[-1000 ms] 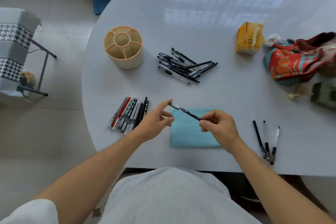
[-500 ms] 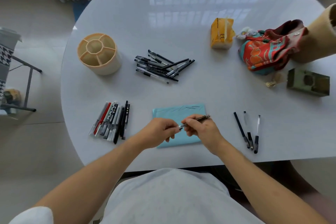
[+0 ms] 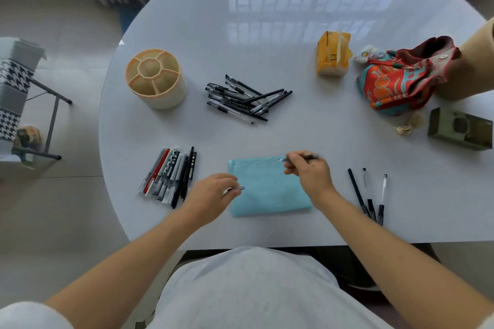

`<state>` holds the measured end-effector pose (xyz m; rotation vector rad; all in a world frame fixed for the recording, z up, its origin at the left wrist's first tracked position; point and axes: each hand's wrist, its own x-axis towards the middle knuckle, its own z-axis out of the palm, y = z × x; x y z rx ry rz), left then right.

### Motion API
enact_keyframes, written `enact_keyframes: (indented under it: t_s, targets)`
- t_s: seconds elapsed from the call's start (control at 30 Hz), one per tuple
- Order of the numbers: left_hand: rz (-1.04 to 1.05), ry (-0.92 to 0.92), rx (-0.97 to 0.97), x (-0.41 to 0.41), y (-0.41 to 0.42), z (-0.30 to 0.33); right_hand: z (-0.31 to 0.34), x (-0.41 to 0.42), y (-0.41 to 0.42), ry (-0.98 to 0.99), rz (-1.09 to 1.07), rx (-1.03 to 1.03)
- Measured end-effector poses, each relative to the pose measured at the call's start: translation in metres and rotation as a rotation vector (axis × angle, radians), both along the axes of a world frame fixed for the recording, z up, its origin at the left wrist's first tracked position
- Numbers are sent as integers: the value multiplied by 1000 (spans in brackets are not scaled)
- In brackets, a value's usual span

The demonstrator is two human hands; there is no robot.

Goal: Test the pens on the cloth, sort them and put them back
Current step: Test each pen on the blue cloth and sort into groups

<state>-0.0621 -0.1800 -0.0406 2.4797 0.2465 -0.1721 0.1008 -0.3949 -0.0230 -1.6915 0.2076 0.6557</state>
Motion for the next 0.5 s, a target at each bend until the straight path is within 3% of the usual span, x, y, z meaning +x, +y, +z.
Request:
enact_keyframes:
  t_s: [0.3, 0.5]
  targets:
    - [-143, 143, 2, 9, -15, -22, -41, -31, 36, -297, 263, -333]
    - [-146, 198, -30, 10, -8, -23, -46, -27, 35, -393, 263, -396]
